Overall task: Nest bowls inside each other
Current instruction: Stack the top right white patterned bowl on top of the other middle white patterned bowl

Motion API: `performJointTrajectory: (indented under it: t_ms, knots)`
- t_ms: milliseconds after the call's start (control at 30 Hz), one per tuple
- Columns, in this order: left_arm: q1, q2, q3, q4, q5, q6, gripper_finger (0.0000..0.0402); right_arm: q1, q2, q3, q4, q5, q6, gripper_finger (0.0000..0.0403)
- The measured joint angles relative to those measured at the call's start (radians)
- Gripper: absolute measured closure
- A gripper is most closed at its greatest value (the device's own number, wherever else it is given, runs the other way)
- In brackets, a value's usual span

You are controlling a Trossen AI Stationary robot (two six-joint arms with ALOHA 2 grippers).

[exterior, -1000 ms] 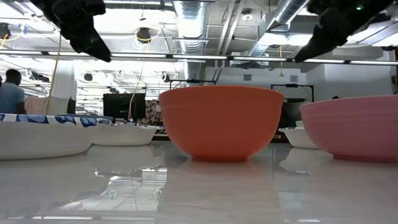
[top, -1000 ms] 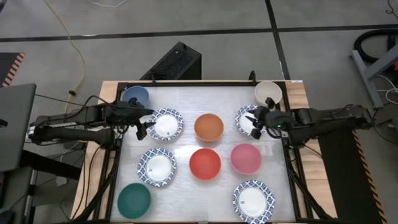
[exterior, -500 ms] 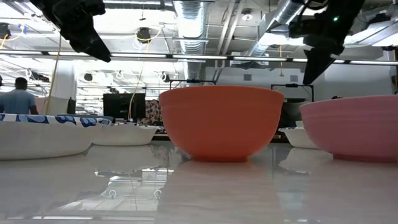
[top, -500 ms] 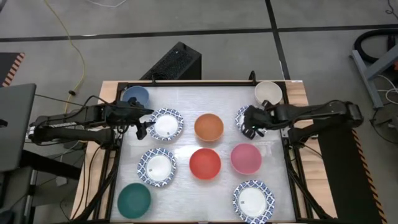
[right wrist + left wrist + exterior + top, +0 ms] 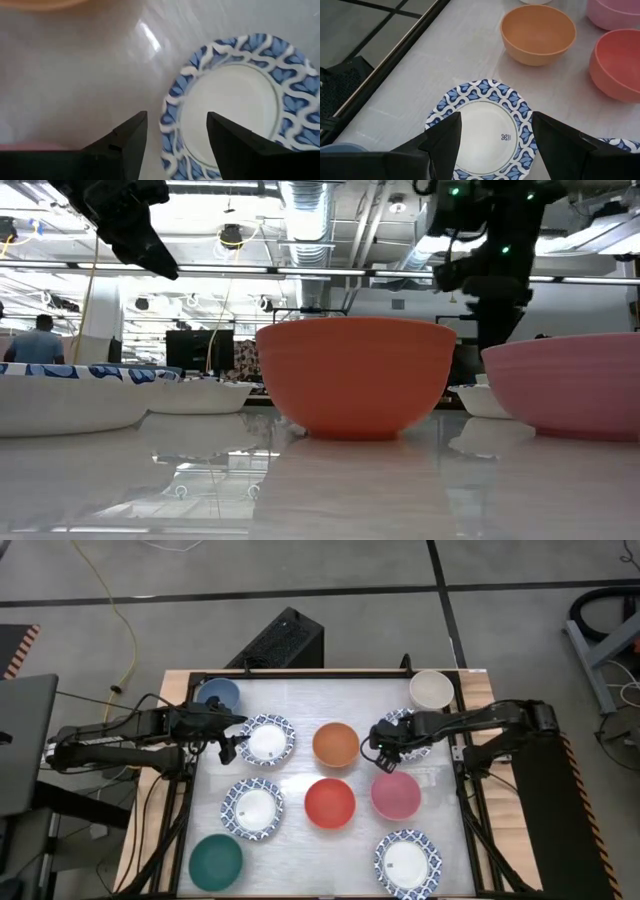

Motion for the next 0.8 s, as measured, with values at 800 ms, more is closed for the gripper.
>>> performJointTrajectory:
  t_ms: [800]
  knots:
    - [0.0,0.0,0.0,0.0,0.0,0.04,0.0169,-0.051,0.208,0.0,0.015,0.054,0.058,0.0261]
